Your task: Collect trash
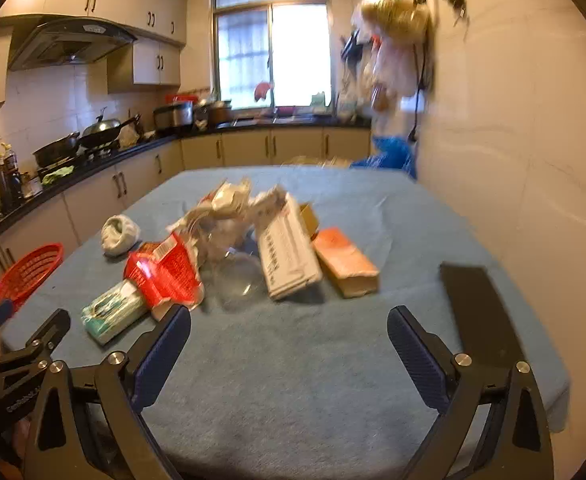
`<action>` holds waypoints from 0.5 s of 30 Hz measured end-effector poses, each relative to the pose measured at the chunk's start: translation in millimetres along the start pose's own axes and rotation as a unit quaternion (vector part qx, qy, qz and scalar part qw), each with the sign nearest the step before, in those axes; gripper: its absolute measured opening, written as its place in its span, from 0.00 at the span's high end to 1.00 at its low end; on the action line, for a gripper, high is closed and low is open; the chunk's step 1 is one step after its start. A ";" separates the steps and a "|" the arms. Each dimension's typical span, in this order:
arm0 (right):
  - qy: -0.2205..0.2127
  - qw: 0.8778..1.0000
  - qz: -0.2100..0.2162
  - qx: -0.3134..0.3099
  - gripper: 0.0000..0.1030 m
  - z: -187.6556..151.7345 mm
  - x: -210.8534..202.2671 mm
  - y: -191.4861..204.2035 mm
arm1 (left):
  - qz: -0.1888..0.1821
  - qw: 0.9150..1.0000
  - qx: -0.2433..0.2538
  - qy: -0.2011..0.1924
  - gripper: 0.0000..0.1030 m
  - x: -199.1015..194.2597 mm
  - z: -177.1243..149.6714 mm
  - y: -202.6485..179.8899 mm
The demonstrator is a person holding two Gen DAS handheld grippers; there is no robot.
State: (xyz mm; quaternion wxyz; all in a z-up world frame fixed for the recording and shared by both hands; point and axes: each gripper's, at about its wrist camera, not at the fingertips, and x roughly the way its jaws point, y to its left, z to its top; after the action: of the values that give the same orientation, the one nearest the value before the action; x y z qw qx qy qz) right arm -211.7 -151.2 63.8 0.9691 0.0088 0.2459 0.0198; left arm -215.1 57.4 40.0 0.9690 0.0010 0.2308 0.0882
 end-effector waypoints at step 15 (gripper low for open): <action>-0.050 0.999 -0.017 -0.012 0.02 -0.1 -18.7 2.2 | 0.008 1.000 0.010 -0.022 0.00 -5.5 0.1 -2.6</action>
State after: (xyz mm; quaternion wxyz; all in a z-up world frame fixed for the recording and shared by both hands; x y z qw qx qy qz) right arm -228.3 -149.8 72.7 0.9804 -0.0064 0.1970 0.0060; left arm -219.5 53.9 42.4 0.9731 0.0141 0.2101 0.0935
